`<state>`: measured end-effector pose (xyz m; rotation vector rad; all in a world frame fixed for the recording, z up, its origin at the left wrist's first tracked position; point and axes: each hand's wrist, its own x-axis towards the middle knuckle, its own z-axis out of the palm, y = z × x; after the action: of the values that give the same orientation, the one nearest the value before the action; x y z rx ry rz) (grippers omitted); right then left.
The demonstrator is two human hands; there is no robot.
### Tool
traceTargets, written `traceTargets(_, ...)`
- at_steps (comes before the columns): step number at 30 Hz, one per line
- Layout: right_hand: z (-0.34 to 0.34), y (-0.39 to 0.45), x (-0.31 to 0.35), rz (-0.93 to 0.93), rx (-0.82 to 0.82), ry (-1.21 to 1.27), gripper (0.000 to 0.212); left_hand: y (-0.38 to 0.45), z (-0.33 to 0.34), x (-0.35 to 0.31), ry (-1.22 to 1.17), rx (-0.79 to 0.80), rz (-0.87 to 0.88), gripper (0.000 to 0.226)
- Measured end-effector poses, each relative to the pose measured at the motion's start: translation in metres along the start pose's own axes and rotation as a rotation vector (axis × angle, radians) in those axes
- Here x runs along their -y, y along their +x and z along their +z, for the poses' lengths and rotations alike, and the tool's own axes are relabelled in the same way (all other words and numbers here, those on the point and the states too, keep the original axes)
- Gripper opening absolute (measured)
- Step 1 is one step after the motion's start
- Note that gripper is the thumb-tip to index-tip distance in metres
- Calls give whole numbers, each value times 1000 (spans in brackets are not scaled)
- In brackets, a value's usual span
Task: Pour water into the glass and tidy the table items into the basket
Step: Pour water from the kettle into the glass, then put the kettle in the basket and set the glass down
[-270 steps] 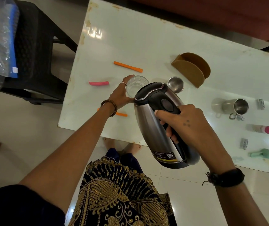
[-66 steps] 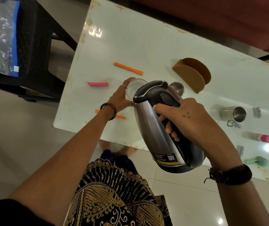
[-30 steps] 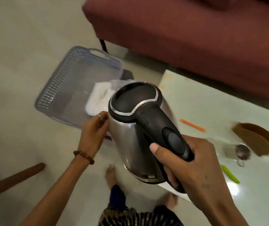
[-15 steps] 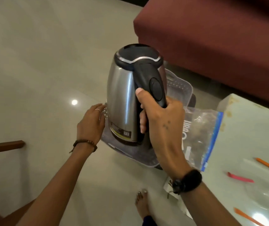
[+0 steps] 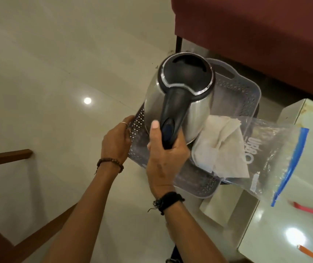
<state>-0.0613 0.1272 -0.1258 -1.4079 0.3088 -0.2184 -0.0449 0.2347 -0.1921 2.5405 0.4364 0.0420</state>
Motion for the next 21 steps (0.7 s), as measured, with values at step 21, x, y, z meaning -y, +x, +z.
traceTargets(21,-249,-3,3,131,361,-371,14,-214,63,-150,-403,-142,-145,13)
